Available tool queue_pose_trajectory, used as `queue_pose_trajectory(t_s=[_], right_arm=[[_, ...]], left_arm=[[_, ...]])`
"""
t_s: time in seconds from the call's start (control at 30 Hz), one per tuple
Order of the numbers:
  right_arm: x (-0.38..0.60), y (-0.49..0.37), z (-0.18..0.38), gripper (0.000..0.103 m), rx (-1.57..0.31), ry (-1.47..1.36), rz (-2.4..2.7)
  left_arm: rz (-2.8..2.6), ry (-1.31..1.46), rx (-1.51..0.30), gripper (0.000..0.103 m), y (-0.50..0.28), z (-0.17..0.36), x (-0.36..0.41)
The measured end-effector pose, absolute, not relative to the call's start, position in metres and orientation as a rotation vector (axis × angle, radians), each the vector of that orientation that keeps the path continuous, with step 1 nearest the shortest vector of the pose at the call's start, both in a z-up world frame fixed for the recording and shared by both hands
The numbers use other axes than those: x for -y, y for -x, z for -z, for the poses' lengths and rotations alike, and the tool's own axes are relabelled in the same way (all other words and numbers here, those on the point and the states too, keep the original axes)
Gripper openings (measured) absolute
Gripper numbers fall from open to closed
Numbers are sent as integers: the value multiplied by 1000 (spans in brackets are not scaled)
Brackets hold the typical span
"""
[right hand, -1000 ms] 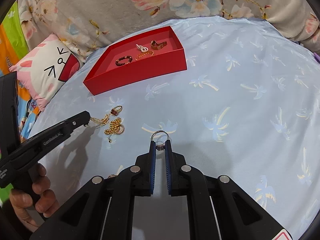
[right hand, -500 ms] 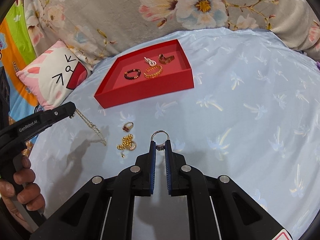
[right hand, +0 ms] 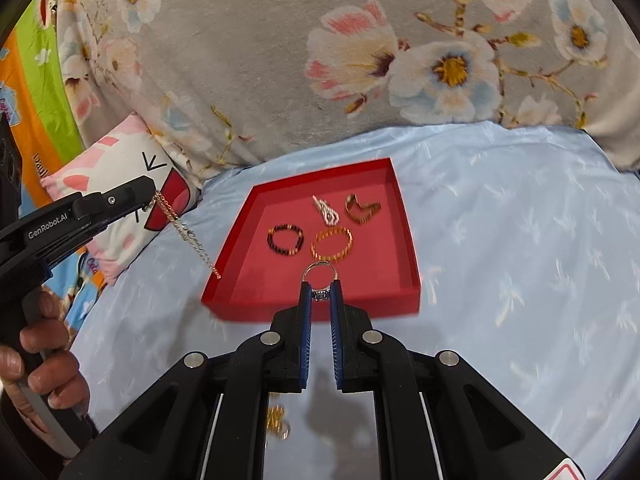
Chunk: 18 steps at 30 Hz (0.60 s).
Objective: Organize jewelry
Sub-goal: 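Carry the ring and gold chain into the red tray and open both grippers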
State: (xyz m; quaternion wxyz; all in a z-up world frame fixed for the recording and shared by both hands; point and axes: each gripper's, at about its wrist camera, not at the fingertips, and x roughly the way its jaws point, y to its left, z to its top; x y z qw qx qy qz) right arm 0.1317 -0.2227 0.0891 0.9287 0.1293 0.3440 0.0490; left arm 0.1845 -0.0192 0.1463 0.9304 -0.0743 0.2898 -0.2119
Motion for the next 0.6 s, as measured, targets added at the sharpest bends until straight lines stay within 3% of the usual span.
queue_pose_trajectory(t_s=[0.6], right_arm=[[243,-267,-19,8,-847,-287,-40]], left_arm=[[382,187,-783,9,-292,-67,34]])
